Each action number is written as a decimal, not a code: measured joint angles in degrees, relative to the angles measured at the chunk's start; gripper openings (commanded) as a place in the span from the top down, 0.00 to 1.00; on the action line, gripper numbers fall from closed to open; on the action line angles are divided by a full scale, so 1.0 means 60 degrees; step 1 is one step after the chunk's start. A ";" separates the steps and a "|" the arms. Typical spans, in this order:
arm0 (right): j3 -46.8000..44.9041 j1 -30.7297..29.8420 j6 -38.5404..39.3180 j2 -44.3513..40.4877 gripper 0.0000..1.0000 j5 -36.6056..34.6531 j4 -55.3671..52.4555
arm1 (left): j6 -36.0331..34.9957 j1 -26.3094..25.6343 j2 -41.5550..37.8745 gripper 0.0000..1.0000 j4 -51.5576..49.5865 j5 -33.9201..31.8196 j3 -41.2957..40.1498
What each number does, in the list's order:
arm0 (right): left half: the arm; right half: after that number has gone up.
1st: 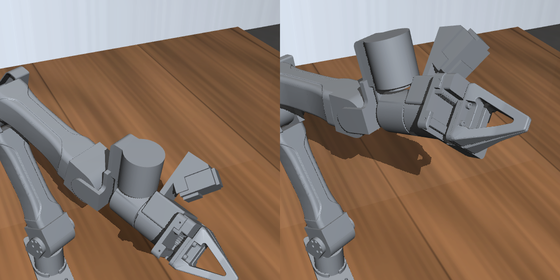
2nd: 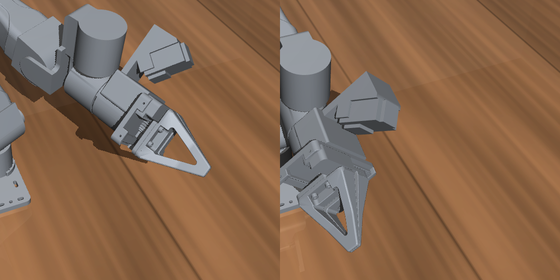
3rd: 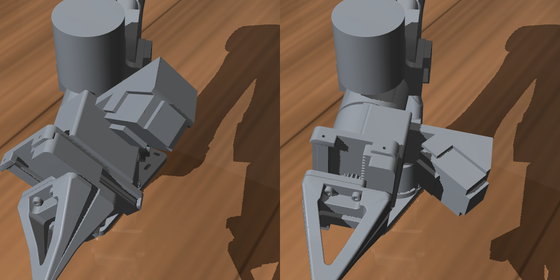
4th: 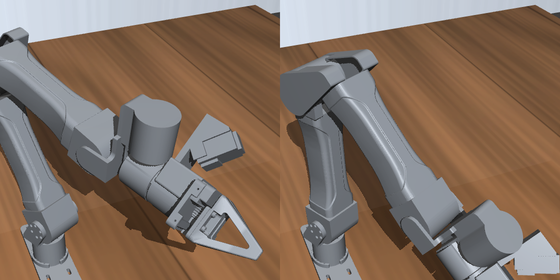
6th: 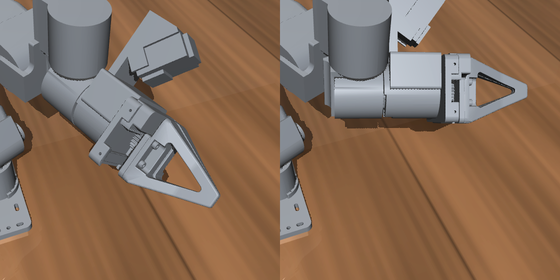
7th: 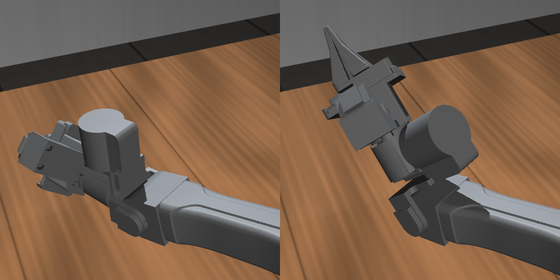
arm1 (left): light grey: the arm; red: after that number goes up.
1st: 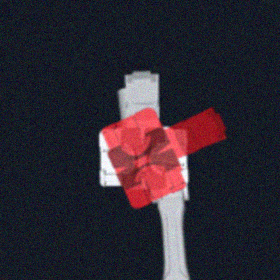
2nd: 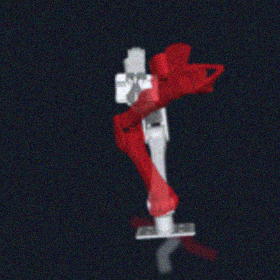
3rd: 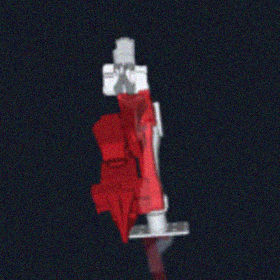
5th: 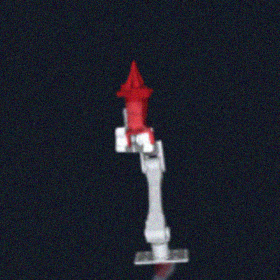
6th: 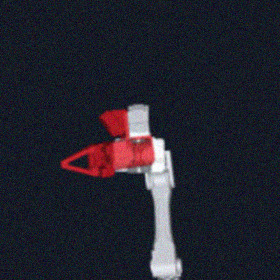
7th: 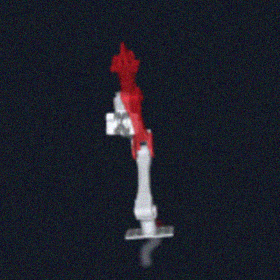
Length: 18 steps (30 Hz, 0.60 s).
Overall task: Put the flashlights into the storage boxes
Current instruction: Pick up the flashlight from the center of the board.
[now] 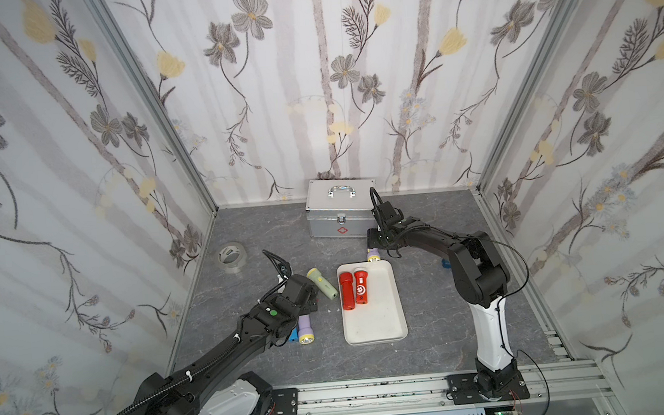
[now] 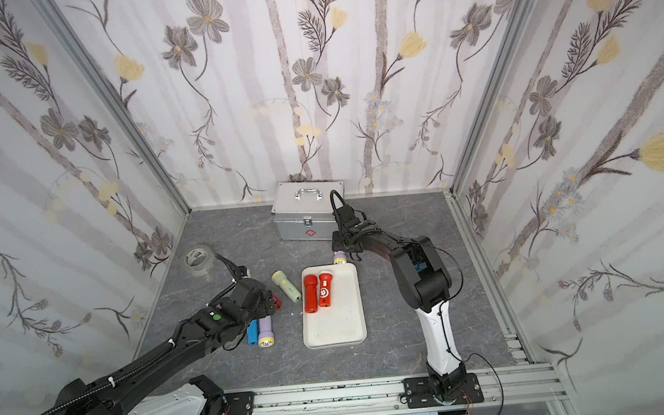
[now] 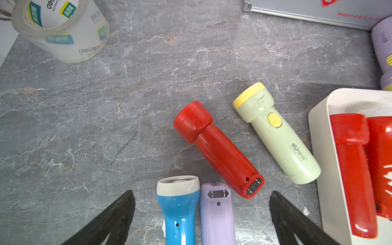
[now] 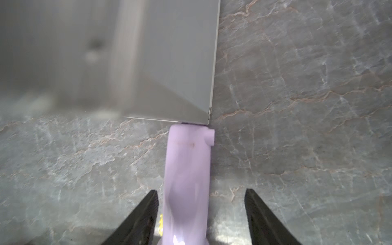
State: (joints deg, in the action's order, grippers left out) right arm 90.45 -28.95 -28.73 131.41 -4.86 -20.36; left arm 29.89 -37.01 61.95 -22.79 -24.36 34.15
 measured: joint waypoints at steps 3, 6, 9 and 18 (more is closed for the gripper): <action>0.0106 -0.0015 -0.0015 0.0197 0.38 0.0015 -0.0146 | 0.0018 0.0004 -0.0157 0.00 -0.0029 0.0000 -0.0135; 0.0157 -0.0025 -0.0018 0.0324 0.39 0.0000 -0.0248 | 0.0018 0.0007 -0.0543 0.00 -0.0015 -0.0011 -0.0310; 0.0160 -0.0033 -0.0026 0.0361 0.42 -0.0076 -0.0324 | 0.0022 0.0018 -0.0940 0.00 0.0000 -0.0015 -0.0499; -0.0138 -0.0109 -0.0364 0.0295 0.55 -0.0590 -0.0306 | 0.0025 0.0124 -0.1319 0.00 0.0047 -0.0076 -0.0659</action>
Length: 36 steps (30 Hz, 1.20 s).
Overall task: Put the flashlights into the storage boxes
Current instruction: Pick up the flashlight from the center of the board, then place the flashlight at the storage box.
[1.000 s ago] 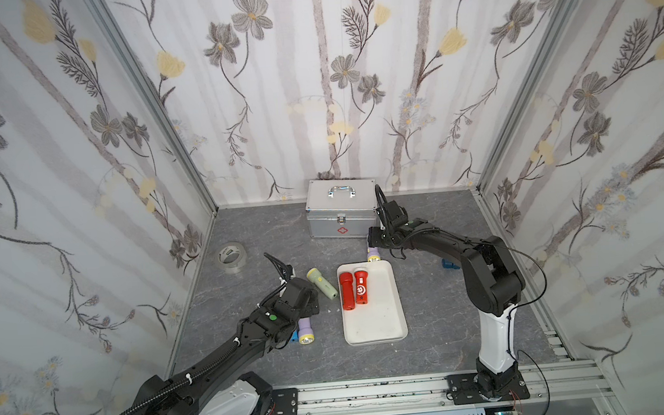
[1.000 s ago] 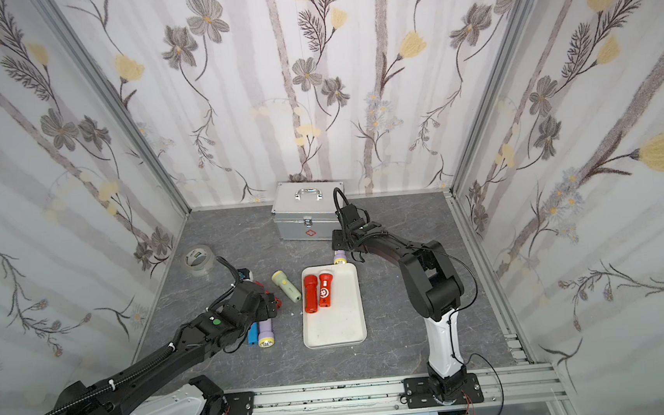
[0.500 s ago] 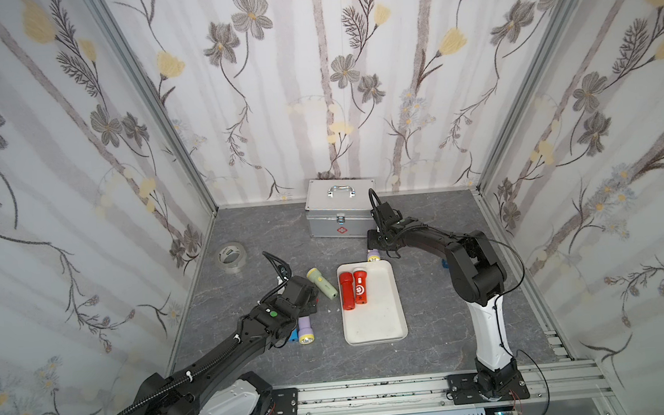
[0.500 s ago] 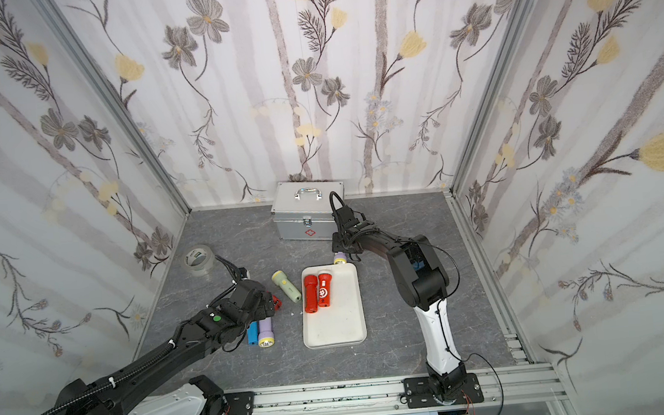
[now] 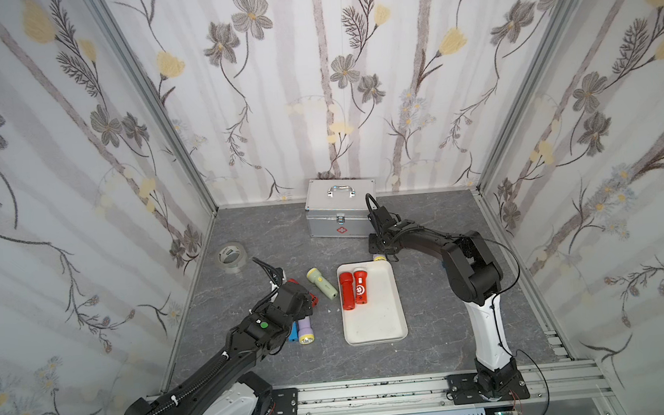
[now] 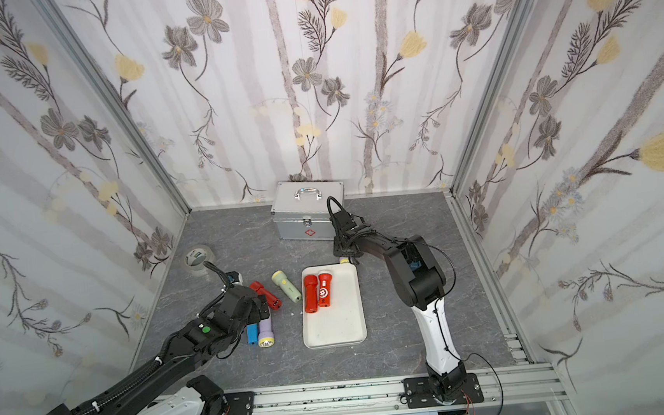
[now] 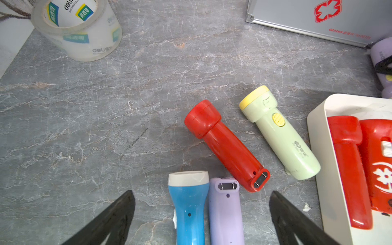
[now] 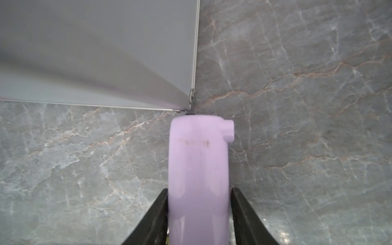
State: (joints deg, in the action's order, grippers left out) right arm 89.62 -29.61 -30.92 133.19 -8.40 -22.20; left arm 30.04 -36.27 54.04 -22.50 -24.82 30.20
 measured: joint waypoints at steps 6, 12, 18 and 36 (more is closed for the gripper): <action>-0.0714 0.0197 -0.0142 -0.0484 0.57 -0.0368 0.0069 | 0.0000 0.0011 0.0018 0.00 0.0000 0.0004 0.0000; -0.1654 0.0455 -0.0160 -0.1045 0.62 -0.0521 0.0273 | 0.0000 0.0018 -0.0055 0.00 0.0000 0.0004 -0.0018; -0.2200 0.0645 -0.0149 -0.1541 0.63 -0.0594 0.0390 | 0.0000 0.0025 -0.0033 0.00 0.0000 0.0004 -0.0018; -0.4393 -0.1672 -0.0801 -0.5220 0.63 -0.0754 0.0459 | 0.0000 0.0120 0.0178 0.00 0.0000 0.0011 -0.0018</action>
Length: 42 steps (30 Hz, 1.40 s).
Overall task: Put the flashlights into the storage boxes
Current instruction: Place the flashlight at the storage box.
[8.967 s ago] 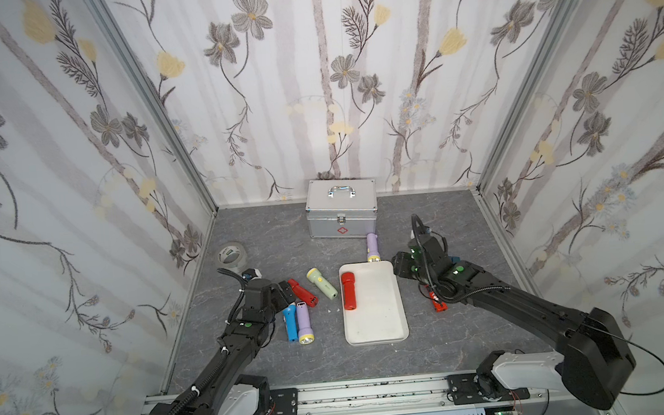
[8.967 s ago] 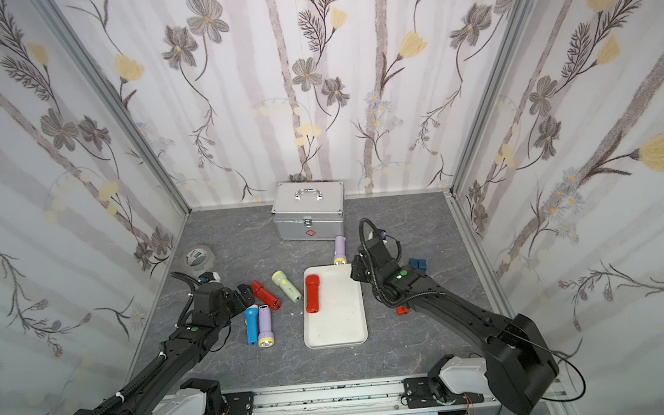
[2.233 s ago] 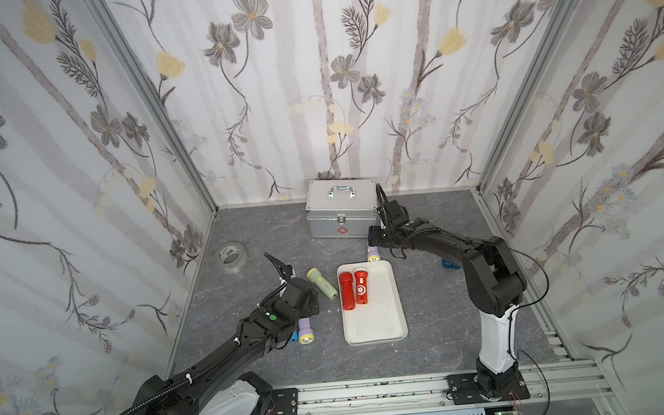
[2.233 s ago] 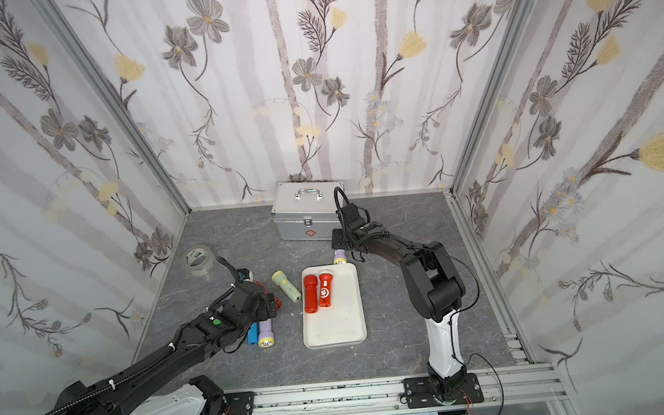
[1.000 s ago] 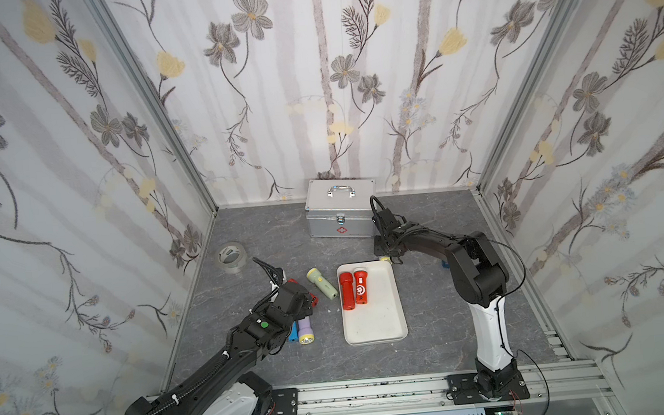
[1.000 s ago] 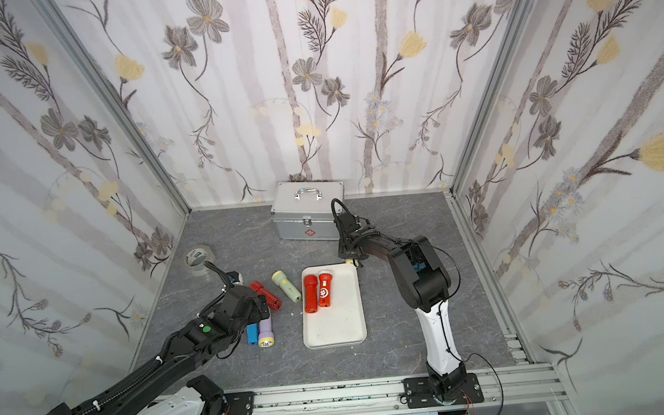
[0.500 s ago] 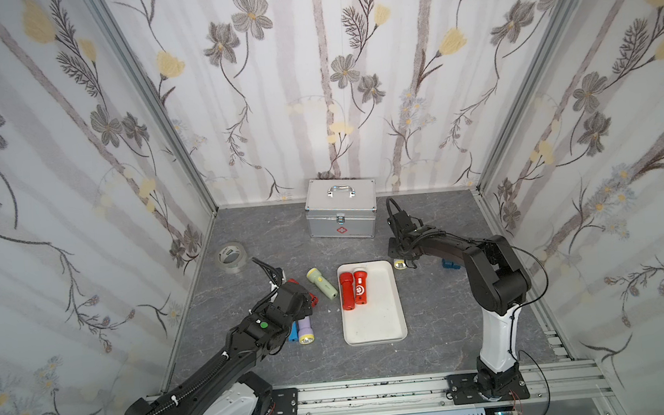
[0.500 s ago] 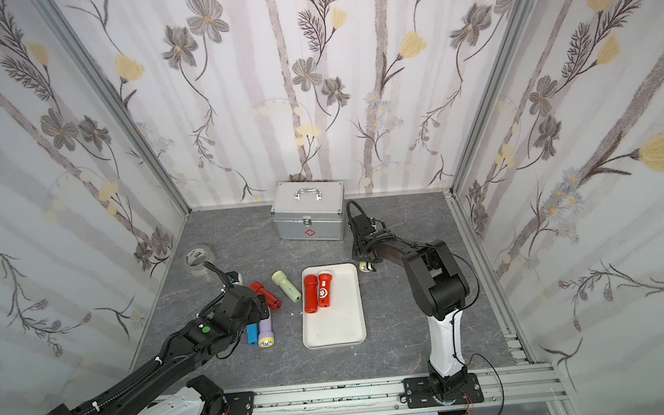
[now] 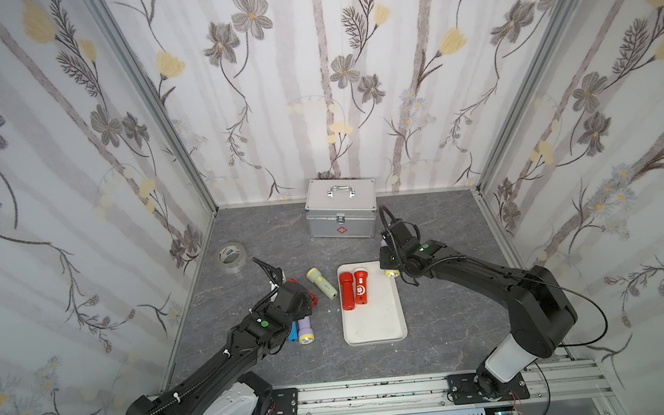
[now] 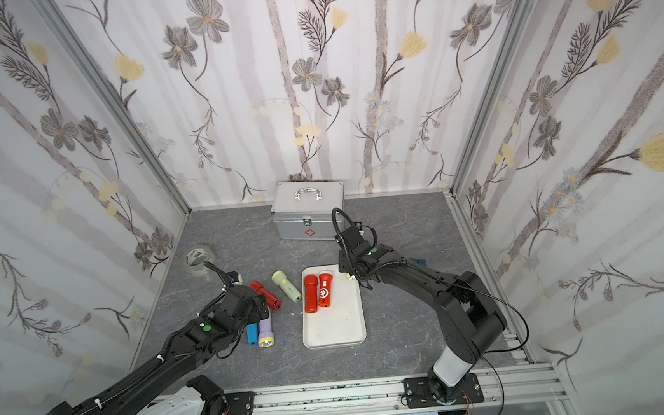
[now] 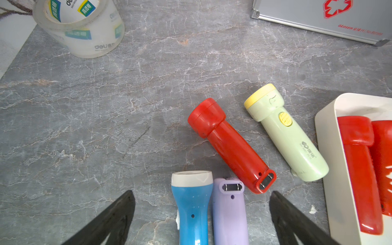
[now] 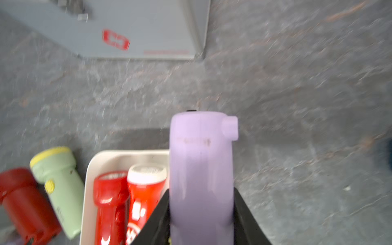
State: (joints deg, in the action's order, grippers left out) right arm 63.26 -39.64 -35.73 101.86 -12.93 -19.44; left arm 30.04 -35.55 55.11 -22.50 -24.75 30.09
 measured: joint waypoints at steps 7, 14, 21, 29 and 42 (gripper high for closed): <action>-0.0798 -0.0696 -0.1373 0.0098 0.62 0.0189 0.0645 | 0.0000 0.0022 0.0215 0.00 0.0000 0.0000 0.0051; -0.0973 -0.1140 -0.2109 0.0430 0.62 0.0492 0.1260 | 0.0025 0.0066 0.0197 0.00 0.0000 -0.0004 0.0062; -0.0812 -0.1373 -0.2251 0.0903 0.61 0.0419 0.1293 | 0.0029 0.0127 0.0219 0.00 0.0000 0.0000 0.0062; -0.0849 -0.1392 -0.2240 0.1020 0.59 0.0138 0.1264 | 0.0029 0.0146 0.0222 0.00 0.0000 0.0073 0.0062; -0.0699 -0.1344 -0.1887 0.1424 0.56 -0.0109 0.1260 | 0.0029 0.0186 0.0211 0.00 0.0000 0.0109 0.0062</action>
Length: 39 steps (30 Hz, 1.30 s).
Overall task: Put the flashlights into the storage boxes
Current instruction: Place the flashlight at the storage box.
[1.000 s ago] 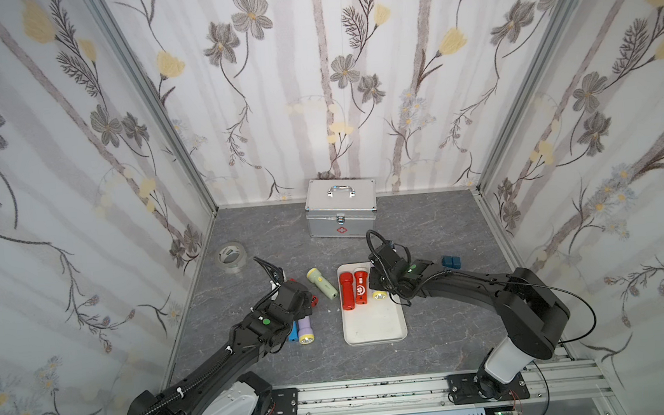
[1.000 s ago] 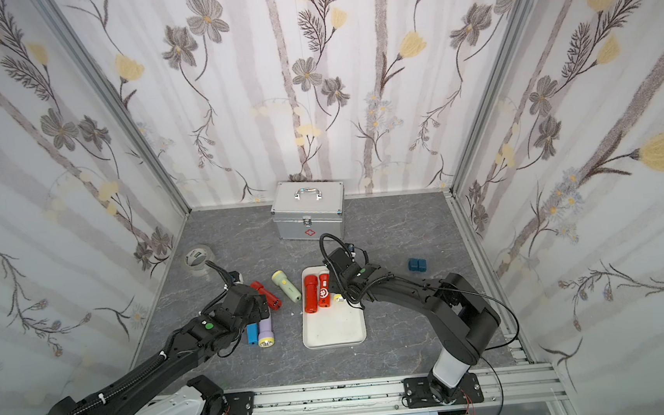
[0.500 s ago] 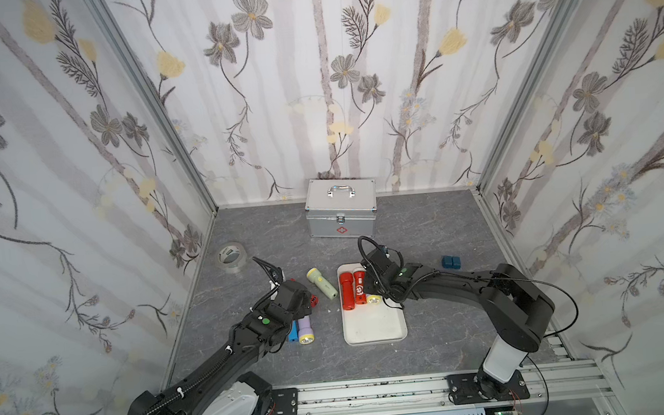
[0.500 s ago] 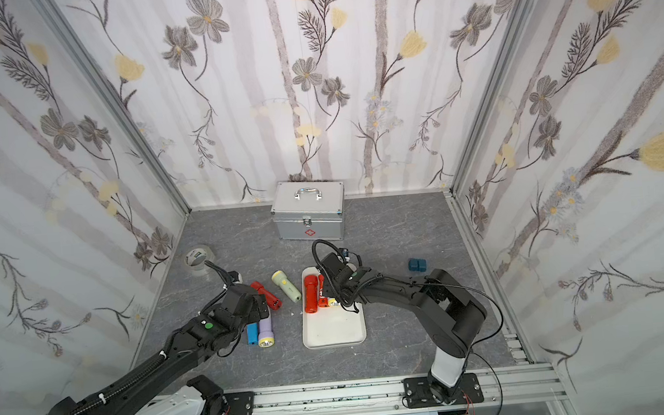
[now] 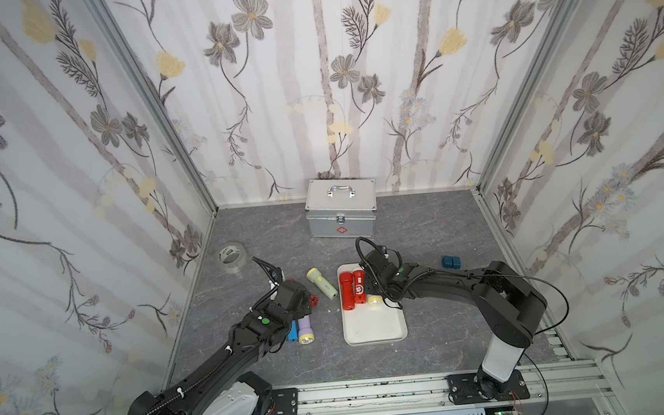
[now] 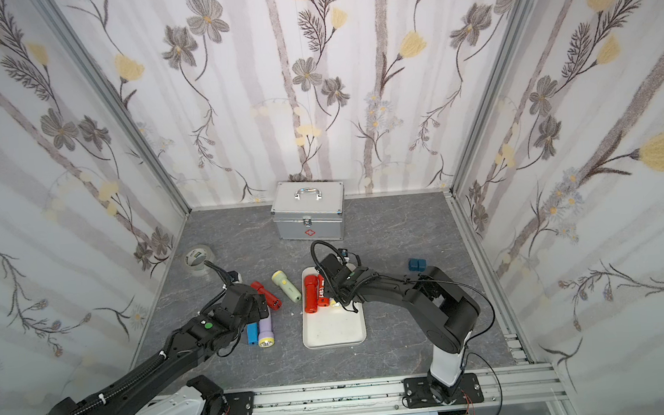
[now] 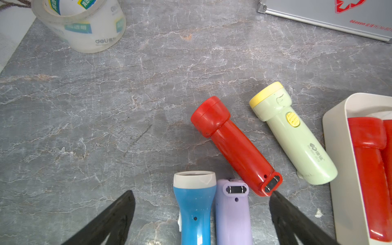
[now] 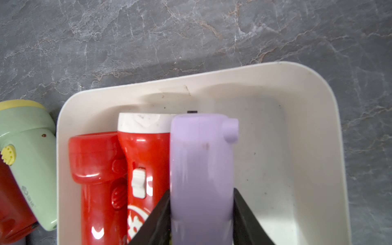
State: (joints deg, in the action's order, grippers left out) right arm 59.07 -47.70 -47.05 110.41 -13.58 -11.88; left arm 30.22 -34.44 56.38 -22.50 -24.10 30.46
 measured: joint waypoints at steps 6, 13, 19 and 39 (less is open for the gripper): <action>0.0076 0.0004 0.0033 0.0055 0.55 0.0011 0.0004 | 0.0000 0.0007 -0.0007 0.00 0.0000 0.0022 0.0000; 0.0157 0.0004 0.0033 0.0058 0.52 0.0040 0.0000 | 0.0000 0.0022 -0.0015 0.00 0.0000 0.0033 0.0000; 0.0208 0.0000 0.0033 -0.0095 0.51 0.0022 -0.0135 | 0.0000 0.0025 -0.0015 0.00 0.0000 0.0036 0.0000; 0.0852 -0.0146 0.0463 -0.0659 0.52 -0.0157 -0.0466 | 0.0036 0.0109 -0.0055 0.00 -0.0004 0.0066 0.0000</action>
State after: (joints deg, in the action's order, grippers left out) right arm 64.18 -48.58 -44.27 106.45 -14.52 -14.68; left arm 30.44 -33.78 56.05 -22.52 -23.70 30.46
